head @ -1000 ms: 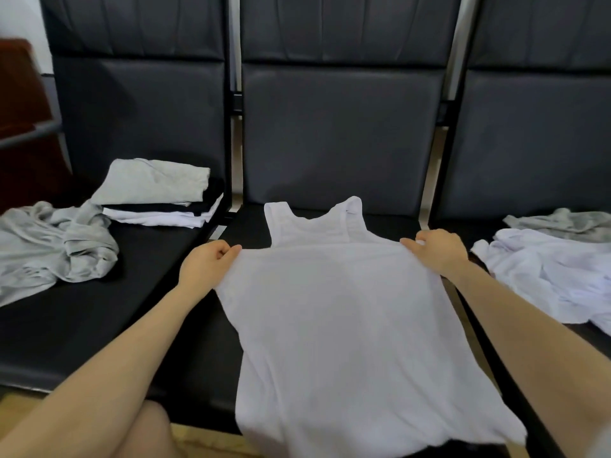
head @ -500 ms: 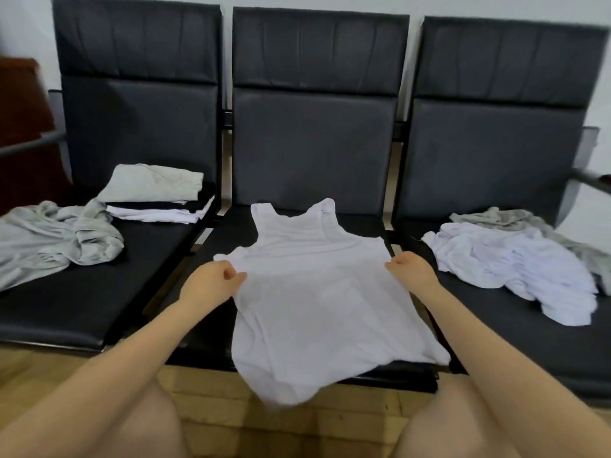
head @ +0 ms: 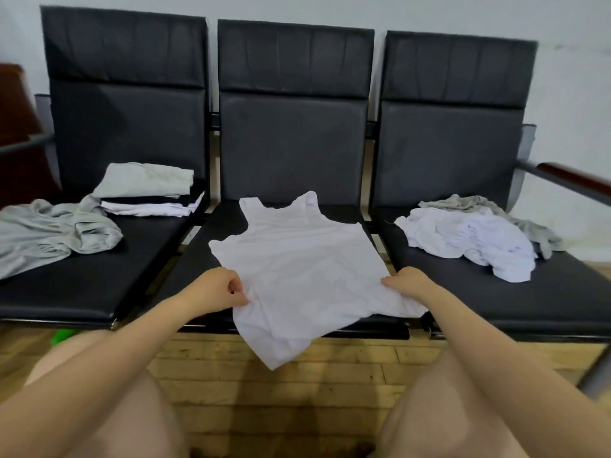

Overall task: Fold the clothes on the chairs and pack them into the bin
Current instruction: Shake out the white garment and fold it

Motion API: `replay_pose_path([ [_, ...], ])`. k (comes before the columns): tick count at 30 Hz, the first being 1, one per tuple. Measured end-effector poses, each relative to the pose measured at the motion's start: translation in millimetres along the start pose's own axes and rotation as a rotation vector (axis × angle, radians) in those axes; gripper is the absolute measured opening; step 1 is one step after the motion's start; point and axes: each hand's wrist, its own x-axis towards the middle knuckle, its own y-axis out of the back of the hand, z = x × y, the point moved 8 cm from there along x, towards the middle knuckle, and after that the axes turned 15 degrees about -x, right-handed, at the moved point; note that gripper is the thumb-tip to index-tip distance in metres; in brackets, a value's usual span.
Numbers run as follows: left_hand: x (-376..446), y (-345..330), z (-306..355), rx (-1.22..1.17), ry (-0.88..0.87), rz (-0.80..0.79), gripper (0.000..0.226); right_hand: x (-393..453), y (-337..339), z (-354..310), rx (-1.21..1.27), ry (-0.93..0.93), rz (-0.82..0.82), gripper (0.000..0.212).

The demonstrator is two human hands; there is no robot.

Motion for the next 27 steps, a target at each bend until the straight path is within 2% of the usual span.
replay_pose_path([
  [8,-8,-9,3,0.016,-0.057,-0.001,0.015,-23,12,-17,0.076,0.082,0.043,0.039],
  [11,-7,0,-8,-0.204,0.023,0.016,0.014,-26,14,-14,0.125,0.088,0.038,0.042],
  [14,-6,20,-29,-0.467,0.159,0.162,0.015,-29,15,-4,0.197,0.059,0.038,0.045],
  [17,-13,43,-54,-0.709,0.274,0.403,0.010,-38,22,-1,0.260,0.056,0.077,0.042],
  [20,-24,63,-70,-0.904,0.308,0.581,0.008,-44,32,0,0.291,0.061,0.122,0.041],
  [22,-28,72,-72,-0.949,0.279,0.621,0.017,-46,29,5,0.411,0.058,0.074,0.042],
  [24,-29,72,-68,-0.943,0.251,0.576,0.027,-51,16,12,0.478,0.026,-0.031,0.047],
  [27,-33,60,-62,-0.712,0.290,0.451,0.032,-63,-10,16,0.254,0.016,-0.238,0.042],
])
